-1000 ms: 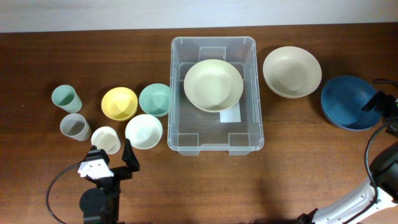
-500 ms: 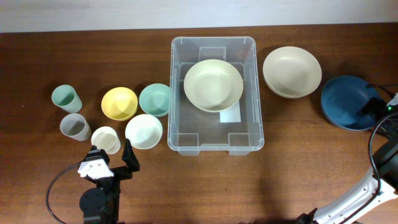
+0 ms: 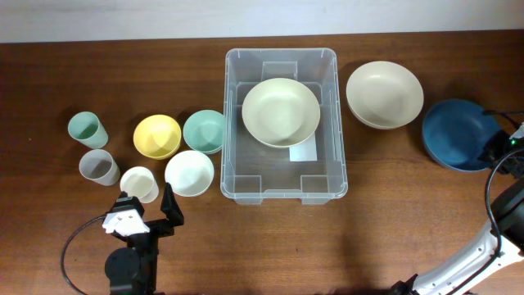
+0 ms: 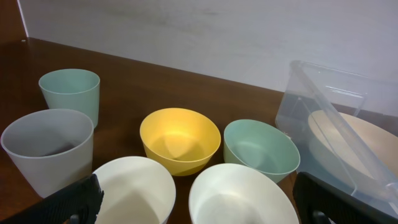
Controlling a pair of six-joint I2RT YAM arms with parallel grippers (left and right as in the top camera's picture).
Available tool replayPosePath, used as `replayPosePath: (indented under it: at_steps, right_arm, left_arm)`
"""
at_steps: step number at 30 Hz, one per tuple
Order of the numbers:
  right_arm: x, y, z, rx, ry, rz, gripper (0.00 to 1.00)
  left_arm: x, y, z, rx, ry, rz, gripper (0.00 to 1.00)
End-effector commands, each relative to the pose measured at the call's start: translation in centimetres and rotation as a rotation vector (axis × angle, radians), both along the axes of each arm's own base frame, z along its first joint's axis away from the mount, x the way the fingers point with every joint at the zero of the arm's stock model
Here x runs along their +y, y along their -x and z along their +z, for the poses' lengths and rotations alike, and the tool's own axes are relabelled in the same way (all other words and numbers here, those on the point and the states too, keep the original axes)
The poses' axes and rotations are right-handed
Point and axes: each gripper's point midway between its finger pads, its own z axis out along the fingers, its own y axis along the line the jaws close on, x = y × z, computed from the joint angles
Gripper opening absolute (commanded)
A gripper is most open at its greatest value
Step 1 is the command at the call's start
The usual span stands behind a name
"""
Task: Pack container
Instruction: 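Grip the rim of the dark blue bowl with the right gripper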
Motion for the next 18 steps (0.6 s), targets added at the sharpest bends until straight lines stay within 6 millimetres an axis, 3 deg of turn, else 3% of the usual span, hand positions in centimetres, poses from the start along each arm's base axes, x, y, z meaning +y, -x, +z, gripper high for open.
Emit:
replayPosePath:
  at_steps: [1, 2, 9, 13, 18]
  right_arm:
    - [0.2, 0.3, -0.5, 0.007, -0.014, 0.005, 0.08]
    - [0.2, 0.3, -0.5, 0.01, -0.017, 0.004, 0.04]
    - [-0.3, 1.0, 0.2, 0.011, -0.021, -0.035, 0.04]
    - [-1.6, 1.4, 3.7, -0.037, 0.027, -0.06, 0.02]
    - [-1.7, 1.2, 10.3, -0.121, 0.114, -0.059, 0.04]
  left_arm:
    - [0.0, 0.0, -0.1, -0.001, -0.017, -0.001, 1.0]
    - [0.0, 0.0, -0.1, -0.001, -0.017, -0.001, 1.0]
    - [0.0, 0.0, -0.1, -0.001, -0.017, -0.001, 1.0]
    - [0.0, 0.0, -0.1, -0.001, -0.017, -0.001, 1.0]
    - [0.0, 0.0, -0.1, -0.001, -0.017, -0.001, 1.0]
